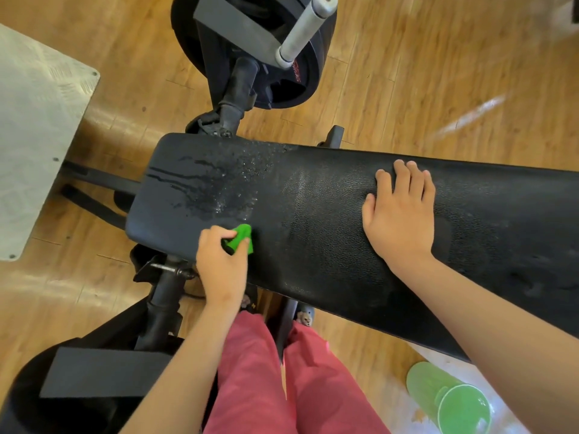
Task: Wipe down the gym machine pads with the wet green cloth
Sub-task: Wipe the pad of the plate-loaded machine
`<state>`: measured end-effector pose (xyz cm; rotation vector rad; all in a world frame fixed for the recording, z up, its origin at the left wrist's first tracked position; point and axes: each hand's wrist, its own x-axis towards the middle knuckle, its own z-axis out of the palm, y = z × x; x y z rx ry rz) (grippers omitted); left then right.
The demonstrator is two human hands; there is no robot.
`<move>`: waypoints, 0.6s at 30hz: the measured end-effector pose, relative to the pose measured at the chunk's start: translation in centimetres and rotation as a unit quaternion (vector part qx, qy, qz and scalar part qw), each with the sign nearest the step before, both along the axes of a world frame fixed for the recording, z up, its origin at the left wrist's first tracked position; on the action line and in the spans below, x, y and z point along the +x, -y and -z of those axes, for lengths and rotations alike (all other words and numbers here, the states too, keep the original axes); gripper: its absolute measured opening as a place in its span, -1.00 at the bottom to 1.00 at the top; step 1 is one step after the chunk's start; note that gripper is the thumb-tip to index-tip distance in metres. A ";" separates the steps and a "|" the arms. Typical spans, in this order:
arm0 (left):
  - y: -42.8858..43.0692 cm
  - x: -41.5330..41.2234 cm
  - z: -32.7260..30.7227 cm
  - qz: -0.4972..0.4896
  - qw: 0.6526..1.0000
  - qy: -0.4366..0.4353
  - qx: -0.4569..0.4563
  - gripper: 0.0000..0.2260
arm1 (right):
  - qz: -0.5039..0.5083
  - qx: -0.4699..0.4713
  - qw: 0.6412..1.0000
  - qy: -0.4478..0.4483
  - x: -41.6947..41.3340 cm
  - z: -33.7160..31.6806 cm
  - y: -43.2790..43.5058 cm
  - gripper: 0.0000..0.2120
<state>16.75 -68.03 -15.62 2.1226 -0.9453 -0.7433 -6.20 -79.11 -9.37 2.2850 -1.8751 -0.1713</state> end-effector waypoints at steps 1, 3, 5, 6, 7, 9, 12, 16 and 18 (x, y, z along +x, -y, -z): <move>-0.3 -1.1 -0.4 0.020 1.000 -0.014 -0.015 -0.83 | -0.001 -0.001 1.000 0.000 0.0 0.1 0.0 -0.57; -0.7 -2.7 -1.0 0.066 0.997 -0.029 -0.033 -0.82 | -0.001 0.000 1.000 0.000 0.0 0.0 0.1 -0.57; -0.9 -2.7 -0.9 0.112 0.992 -0.025 -0.046 -0.81 | 0.001 0.001 1.000 -0.001 0.1 0.0 0.1 -0.56; -0.9 -2.2 -0.6 0.126 0.991 -0.017 -0.050 -0.81 | 0.002 0.002 1.000 -0.001 0.1 -0.1 0.1 -0.56; -0.9 -1.3 -0.1 0.133 0.990 -0.006 -0.049 -0.82 | 0.003 0.003 1.000 -0.001 0.1 -0.1 0.1 -0.56; -0.9 1.0 1.2 0.124 0.991 0.031 -0.035 -0.82 | 0.003 0.002 1.000 -0.001 0.1 0.0 0.1 -0.56; -1.1 5.5 3.2 0.060 0.995 0.077 0.010 -0.82 | 0.001 -0.001 1.000 -0.001 0.1 0.0 0.1 -0.57; -0.4 9.7 5.3 -0.006 0.992 0.090 0.083 -0.79 | 0.002 -0.002 1.000 -0.004 0.1 0.0 0.1 -0.56; -0.2 9.5 5.2 -0.037 0.992 0.078 0.089 -0.79 | 0.004 0.001 1.000 -0.008 0.1 0.0 0.1 -0.57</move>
